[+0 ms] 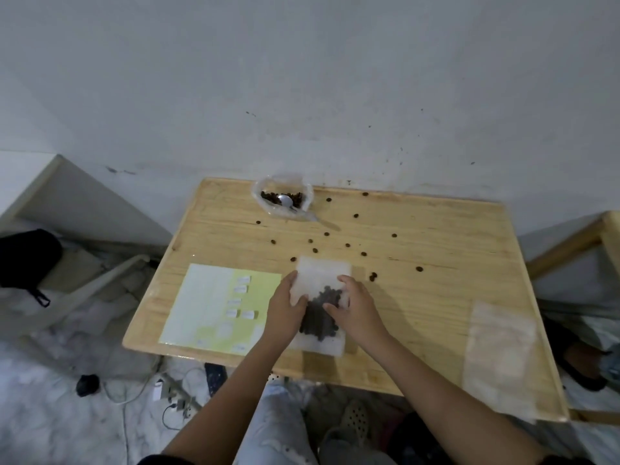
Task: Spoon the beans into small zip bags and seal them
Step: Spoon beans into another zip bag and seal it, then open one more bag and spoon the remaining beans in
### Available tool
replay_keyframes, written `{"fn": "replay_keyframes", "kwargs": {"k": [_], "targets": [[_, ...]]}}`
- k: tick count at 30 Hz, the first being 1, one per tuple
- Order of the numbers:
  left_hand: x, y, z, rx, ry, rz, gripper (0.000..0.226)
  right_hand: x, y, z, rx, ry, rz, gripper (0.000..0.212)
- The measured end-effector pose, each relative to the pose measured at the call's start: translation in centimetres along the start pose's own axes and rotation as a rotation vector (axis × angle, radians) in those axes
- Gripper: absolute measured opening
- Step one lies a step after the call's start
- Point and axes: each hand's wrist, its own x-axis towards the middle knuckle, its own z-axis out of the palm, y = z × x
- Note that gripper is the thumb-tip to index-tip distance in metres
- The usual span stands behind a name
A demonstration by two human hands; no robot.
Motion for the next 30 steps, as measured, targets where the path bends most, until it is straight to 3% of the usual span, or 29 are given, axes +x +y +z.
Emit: {"fn": "replay_keyframes", "kwargs": {"k": [9,18,24,30], "targets": [[0.8,0.2,0.7,0.067,-0.043,-0.065,0.056,-0.3,0.2,0.5,-0.186,-0.012,-0.065,0.062],[1.3,0.2,1.2,0.185,-0.052,-0.05,0.053,-0.5,0.6,-0.1,-0.128,-0.01,-0.058,0.058],[2.1,4.8,2.9,0.174,0.007,0.191,0.046,-0.9,2.1,-5.3,-0.047,0.206,-0.095,0.034],[1.0,10.0,10.3,0.202,-0.229,0.443,0.041,-4.0,8.1,-11.8,-0.028,0.448,0.132,0.032]]}}
